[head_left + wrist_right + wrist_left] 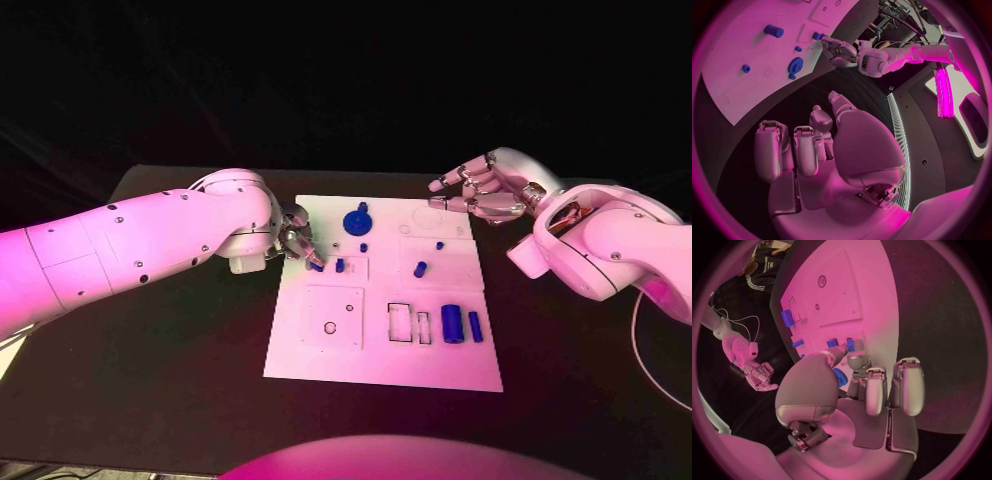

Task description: Assemble the parts on the task board

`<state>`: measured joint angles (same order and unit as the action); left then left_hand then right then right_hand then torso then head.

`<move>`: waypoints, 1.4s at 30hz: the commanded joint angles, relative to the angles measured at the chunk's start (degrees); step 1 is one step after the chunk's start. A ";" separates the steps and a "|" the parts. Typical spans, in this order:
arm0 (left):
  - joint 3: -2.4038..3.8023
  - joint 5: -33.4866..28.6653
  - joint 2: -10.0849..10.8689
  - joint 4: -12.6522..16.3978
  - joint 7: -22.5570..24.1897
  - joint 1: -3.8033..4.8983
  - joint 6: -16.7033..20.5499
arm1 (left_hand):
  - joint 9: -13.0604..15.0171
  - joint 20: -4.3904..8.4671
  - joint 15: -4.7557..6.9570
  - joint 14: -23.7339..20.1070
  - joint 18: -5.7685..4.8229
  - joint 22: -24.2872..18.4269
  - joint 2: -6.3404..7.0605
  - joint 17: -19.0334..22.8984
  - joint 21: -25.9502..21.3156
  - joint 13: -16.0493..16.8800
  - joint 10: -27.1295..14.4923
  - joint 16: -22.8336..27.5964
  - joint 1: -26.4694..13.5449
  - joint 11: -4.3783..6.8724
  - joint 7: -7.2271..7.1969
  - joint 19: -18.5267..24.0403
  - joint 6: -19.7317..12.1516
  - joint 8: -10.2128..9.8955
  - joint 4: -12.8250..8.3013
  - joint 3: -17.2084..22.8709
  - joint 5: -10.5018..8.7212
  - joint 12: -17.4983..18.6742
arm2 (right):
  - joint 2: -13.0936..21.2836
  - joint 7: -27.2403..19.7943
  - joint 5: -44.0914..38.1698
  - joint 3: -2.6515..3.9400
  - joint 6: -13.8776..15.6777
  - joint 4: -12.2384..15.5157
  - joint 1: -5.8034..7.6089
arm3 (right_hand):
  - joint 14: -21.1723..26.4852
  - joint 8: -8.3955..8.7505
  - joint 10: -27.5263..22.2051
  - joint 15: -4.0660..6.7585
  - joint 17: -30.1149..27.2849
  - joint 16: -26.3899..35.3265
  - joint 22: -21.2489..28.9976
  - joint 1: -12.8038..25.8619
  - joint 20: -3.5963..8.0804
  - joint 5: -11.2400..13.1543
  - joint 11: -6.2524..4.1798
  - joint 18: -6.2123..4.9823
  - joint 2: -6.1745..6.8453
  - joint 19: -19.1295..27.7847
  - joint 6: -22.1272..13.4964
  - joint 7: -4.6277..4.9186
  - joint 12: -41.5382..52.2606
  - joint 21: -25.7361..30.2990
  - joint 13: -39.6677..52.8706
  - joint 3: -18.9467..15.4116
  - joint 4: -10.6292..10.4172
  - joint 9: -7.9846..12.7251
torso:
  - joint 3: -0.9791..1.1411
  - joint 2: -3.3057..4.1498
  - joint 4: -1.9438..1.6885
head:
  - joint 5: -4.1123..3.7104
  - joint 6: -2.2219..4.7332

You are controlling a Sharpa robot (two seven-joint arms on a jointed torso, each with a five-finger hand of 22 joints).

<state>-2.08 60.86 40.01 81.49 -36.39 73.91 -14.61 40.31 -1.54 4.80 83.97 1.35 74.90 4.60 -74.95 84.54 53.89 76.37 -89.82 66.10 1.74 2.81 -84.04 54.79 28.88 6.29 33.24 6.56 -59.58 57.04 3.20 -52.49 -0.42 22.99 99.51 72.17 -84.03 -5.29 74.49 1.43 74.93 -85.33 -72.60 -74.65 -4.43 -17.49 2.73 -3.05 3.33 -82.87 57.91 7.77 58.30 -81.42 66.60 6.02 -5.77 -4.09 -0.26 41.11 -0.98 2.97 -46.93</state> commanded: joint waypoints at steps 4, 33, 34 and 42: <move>-0.15 1.26 0.44 0.21 -1.23 -0.27 -3.92 | 0.06 0.26 -0.01 6.03 0.23 9.82 -0.20 -15.05 -0.05 -0.08 0.40 -0.18 0.31 -0.03 -0.33 -3.48 0.35 0.38 -7.26 7.65 0.36 -0.30 | -0.06 -0.13 -0.30 0.00 -0.72 0.03 -0.02 | -4.41 0.34 -0.15 0.24 8.27 0.35 0.09 -0.11 0.14 -0.13 -0.09 -0.60 -0.61 0.42 0.51 -0.02 0.02 0.17 0.07 0.22 0.10 0.05 | -0.01 0.00 0.00 | -0.02 -0.24; -0.33 -0.13 -2.30 -0.95 -3.82 -0.35 -3.79 | -0.61 0.41 0.33 6.03 0.06 10.47 -0.16 -15.05 0.51 0.65 2.06 -0.18 -4.33 0.49 -1.13 -3.79 2.74 0.27 -5.35 6.40 0.70 -1.20 | 0.01 -0.11 -0.30 0.00 -0.78 0.37 -0.03 | -4.41 0.34 -0.15 0.24 8.27 0.35 0.09 -0.11 0.14 -0.13 -0.09 -0.60 -0.61 0.42 0.51 -0.02 0.02 0.17 0.07 0.22 0.10 0.05 | 0.05 0.00 0.08 | -0.11 -0.44; -0.34 -0.15 -2.37 -0.99 -3.91 -0.35 -3.98 | -0.65 0.44 0.39 6.03 0.05 10.52 -0.11 -15.05 0.56 1.17 2.30 -0.18 -4.69 0.58 -1.25 -3.81 3.08 0.32 -5.19 6.07 0.68 -1.64 | 0.02 -0.11 -0.30 0.00 -0.80 0.38 -0.03 | -4.41 0.34 -0.15 0.24 8.27 0.35 0.09 -0.11 0.14 -0.13 -0.09 -0.60 -0.61 0.42 0.51 -0.02 0.02 0.17 0.07 0.22 0.10 0.05 | 0.05 -0.01 0.09 | -0.11 -0.44; -0.38 -0.20 -2.64 -1.17 -4.48 -0.35 -4.37 | -1.45 0.74 0.81 6.03 -0.11 11.10 0.47 -15.05 1.10 2.78 3.26 -0.18 -7.04 1.07 -1.86 -4.07 4.76 -0.04 -4.01 2.41 0.57 -2.92 | 0.08 -0.12 -0.30 0.00 -0.86 0.47 -0.03 | -4.41 0.35 -0.18 0.24 8.24 0.38 0.13 -0.04 0.14 -0.23 -0.08 -0.61 -0.64 0.43 0.53 -0.01 -0.02 0.20 0.02 0.21 0.06 0.05 | 0.05 0.01 0.02 | -0.25 -0.54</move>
<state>-2.03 61.77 37.59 80.14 -39.33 74.13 -16.02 38.68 -1.12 5.23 83.98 1.35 74.94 4.99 -74.92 85.44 56.63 79.15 -89.82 59.55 2.88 2.03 -84.04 58.24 29.22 2.34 36.00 7.27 -62.30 57.13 3.18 -52.49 -0.43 22.87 99.86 72.17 -84.03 -5.29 74.49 1.43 74.91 -85.33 -72.52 -74.65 -4.43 -17.49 2.73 -3.05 3.33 -82.87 57.91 7.77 58.30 -81.42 66.60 6.02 -5.77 -4.09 -0.20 41.11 -0.93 2.76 -47.40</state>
